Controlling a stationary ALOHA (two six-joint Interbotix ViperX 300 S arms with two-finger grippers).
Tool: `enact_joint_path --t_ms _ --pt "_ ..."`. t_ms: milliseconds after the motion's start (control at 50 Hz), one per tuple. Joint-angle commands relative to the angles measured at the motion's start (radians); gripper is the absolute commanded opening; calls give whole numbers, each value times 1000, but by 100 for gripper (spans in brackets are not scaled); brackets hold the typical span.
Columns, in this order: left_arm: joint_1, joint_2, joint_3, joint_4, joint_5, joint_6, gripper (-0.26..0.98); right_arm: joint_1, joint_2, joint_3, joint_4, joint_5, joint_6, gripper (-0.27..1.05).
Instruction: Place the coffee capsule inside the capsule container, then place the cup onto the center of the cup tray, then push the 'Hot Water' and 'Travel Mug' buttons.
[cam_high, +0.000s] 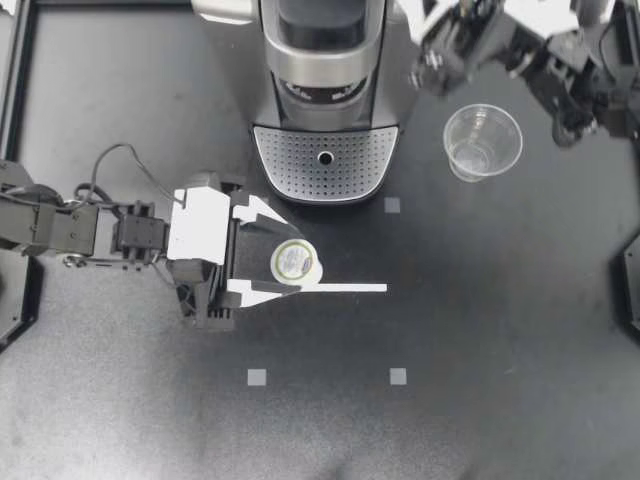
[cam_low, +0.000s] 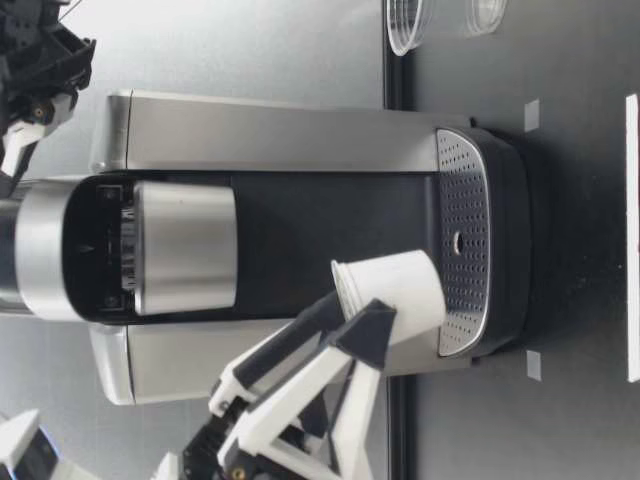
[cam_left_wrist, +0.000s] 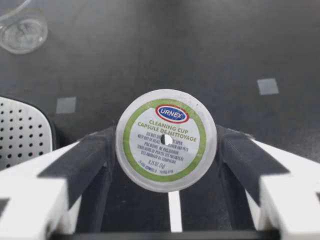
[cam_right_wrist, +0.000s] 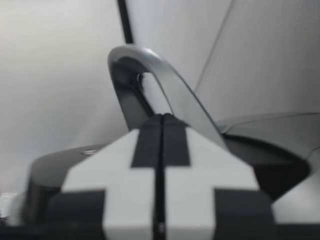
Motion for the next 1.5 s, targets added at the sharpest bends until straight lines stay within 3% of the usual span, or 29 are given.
enact_joint_path --t_ms 0,400,600,780,960,1060,1240,1480 --pt "2 -26 -49 8 43 9 51 -43 -2 -43 -2 18 -2 5" --pt "2 -75 -224 15 370 219 51 -115 -14 -66 -15 58 5 5" --pt "2 -163 -321 31 468 316 51 -110 -77 -14 -23 49 40 5" --pt "2 -210 -393 170 534 354 51 -110 -132 51 -49 34 92 5" --pt "2 -202 -474 405 629 353 51 -110 -150 66 -83 34 114 5" --pt "2 -196 -514 497 683 347 51 -110 -156 67 -87 35 115 5" --pt "2 -179 -537 594 703 348 51 -110 -156 69 -87 34 114 5" --pt "2 -149 -541 635 707 348 51 -110 -152 75 -87 32 109 5"
